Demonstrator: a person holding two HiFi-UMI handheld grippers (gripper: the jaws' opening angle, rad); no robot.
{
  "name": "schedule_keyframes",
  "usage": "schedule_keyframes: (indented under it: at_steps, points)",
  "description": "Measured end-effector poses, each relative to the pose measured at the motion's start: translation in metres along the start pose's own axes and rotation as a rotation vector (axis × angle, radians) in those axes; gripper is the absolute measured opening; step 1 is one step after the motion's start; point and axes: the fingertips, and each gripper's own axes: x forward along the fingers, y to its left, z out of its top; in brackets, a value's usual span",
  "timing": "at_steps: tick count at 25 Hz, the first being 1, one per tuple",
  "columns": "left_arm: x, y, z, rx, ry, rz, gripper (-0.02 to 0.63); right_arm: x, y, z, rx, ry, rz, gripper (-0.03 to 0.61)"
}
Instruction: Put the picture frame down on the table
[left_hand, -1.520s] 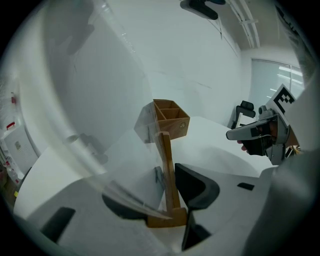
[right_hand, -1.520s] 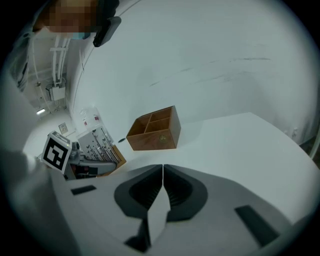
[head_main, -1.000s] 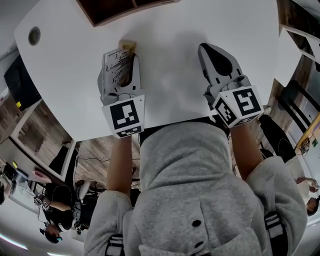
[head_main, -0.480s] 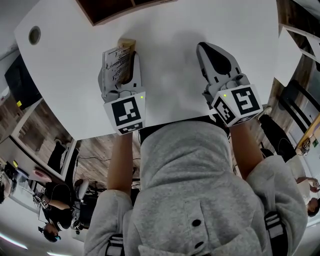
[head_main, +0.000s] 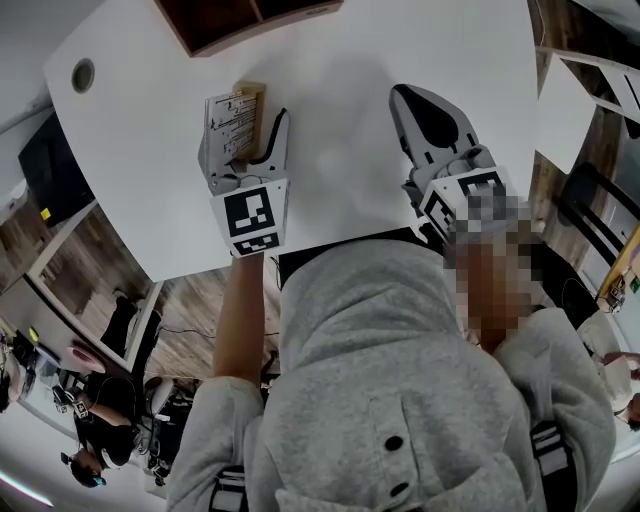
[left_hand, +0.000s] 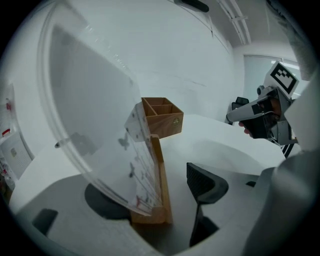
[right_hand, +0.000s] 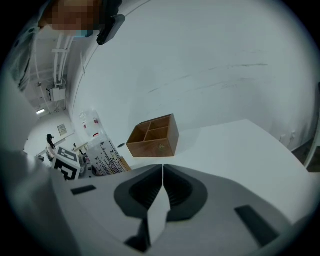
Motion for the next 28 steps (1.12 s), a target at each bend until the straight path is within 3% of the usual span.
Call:
schedule_keyframes:
  at_steps: [7,14,25,26,28]
  points:
    - [-0.012,-0.005,-0.007,0.035,-0.014,-0.003,0.337,-0.020,0.005,0.011,-0.040,-0.038,-0.006,0.028]
    - [-0.045,0.006,-0.012,-0.007,0.002,0.074,0.337,-0.055,0.004,0.033,-0.100,-0.113,-0.021,0.028]
    - [-0.118,-0.006,0.011,-0.054,-0.056,0.181,0.333,-0.125,-0.006,0.055,-0.158,-0.193,-0.041,0.028]
    - [-0.127,-0.009,0.016,-0.071,-0.067,0.188,0.316,-0.131,-0.005,0.057,-0.165,-0.202,-0.040,0.028]
    - [-0.146,-0.015,0.030,-0.096,-0.108,0.211,0.179,-0.143,-0.005,0.059,-0.178,-0.219,-0.041,0.028]
